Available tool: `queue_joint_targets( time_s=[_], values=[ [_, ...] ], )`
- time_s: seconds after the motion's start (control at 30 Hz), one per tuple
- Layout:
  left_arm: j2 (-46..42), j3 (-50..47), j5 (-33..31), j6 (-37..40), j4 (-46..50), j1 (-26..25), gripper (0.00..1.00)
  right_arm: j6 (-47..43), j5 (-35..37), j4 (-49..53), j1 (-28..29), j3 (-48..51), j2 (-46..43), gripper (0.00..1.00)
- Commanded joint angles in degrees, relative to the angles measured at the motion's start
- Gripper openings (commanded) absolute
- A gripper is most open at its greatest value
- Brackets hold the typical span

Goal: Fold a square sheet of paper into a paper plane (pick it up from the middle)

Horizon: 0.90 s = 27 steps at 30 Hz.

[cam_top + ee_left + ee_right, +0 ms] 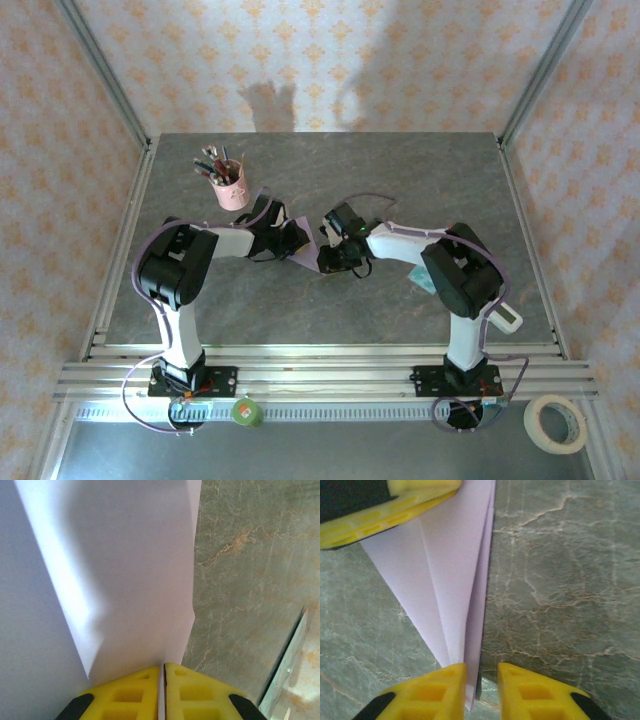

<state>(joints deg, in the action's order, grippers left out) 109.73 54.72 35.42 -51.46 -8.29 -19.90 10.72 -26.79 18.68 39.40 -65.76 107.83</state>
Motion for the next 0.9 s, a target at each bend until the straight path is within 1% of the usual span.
queue_joint_targets(
  time_s=[0.0,0.07,0.17,0.33,0.4,0.5,0.87],
  values=[
    [3.95,-2.05,-8.83,1.58,9.66,0.56,0.15,0.97,5.39,0.57,0.35,-2.2,-3.72,0.29],
    [4.21,-2.42,-8.95,1.44,9.53,0.61,0.15,1.05,4.37,0.49,0.34,-2.28,-3.76,0.34],
    [4.44,-2.6,-9.31,1.33,9.57,0.57,0.15,0.97,3.17,0.54,0.83,-2.41,-2.85,0.39],
    [4.57,-2.69,-9.67,1.3,9.94,0.57,0.15,0.71,2.6,1.01,1.47,-2.88,-1.02,0.41],
    [4.71,-2.64,-9.67,1.37,9.96,0.59,0.15,0.57,2.34,1.39,1.58,-2.92,-0.27,0.4],
    [4.78,-2.77,-9.67,1.3,9.97,0.63,0.15,0.24,1.23,1.56,1.65,-2.93,0.61,0.36],
    [4.59,-2.78,-9.67,1.34,9.96,0.57,0.15,-0.79,1.78,3.39,1.93,-3.08,2.8,0.25]
  ],
)
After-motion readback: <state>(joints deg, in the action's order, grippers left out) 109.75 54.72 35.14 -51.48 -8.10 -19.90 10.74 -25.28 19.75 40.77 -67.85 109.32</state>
